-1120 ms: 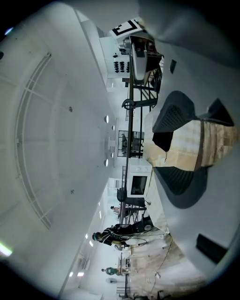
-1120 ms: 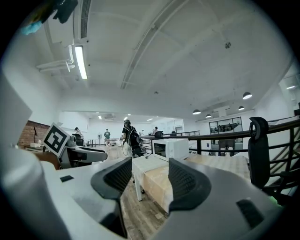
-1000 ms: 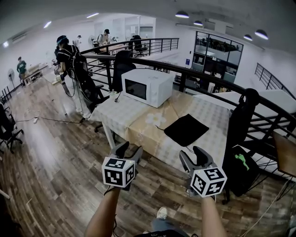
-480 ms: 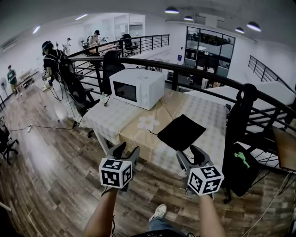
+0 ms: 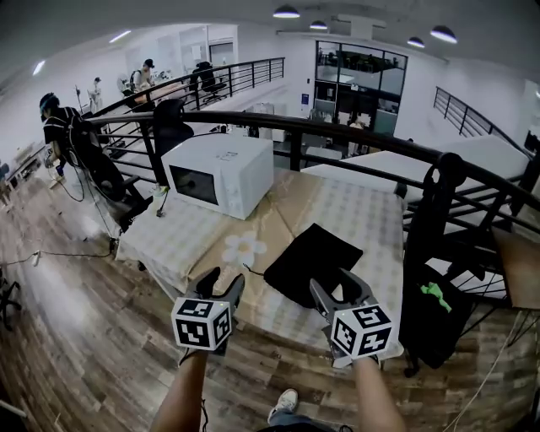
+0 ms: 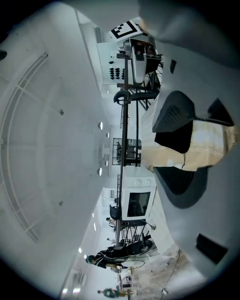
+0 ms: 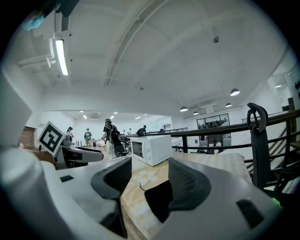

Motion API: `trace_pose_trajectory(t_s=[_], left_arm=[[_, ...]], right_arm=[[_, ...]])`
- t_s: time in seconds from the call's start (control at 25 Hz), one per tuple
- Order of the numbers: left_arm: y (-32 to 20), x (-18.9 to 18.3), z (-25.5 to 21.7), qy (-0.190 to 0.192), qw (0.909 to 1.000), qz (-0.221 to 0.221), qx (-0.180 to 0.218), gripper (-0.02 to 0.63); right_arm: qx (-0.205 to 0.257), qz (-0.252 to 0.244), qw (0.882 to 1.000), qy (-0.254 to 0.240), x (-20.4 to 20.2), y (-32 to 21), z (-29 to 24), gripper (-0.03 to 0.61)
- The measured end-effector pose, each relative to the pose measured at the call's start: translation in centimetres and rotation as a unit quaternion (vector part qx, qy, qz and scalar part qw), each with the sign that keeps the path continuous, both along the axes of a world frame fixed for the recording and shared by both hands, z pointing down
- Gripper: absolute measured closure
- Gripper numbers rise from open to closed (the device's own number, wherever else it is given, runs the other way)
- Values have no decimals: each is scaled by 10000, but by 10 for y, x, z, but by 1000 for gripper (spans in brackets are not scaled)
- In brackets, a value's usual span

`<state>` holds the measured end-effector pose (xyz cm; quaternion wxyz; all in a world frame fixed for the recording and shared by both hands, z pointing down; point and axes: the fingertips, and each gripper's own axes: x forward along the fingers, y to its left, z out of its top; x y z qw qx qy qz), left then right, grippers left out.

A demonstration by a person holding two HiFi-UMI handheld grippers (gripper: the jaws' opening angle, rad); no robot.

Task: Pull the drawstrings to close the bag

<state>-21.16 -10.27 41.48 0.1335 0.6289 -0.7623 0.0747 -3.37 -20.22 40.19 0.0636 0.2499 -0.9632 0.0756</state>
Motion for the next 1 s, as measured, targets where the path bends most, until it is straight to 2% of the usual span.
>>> trace_pose_trajectory(t_s=[0.24,0.48,0.68,1.0], left_arm=[[-78,-10,2,66,9997,252,-36,383],[-137,-4,11,91,9986,499,-130,383],[-169,3,14,79,9974,684,-220,383],[-188,6,20,100,9960,824,-318,383]], right_arm=[[3,117,9998,143,-13,-62,3,347],[-79,289,9994,153,-10,-108,12,347],[-211,428,9988,99,-5,-134,15,347],[-305,504,9982,113,-3,-147,22,347]])
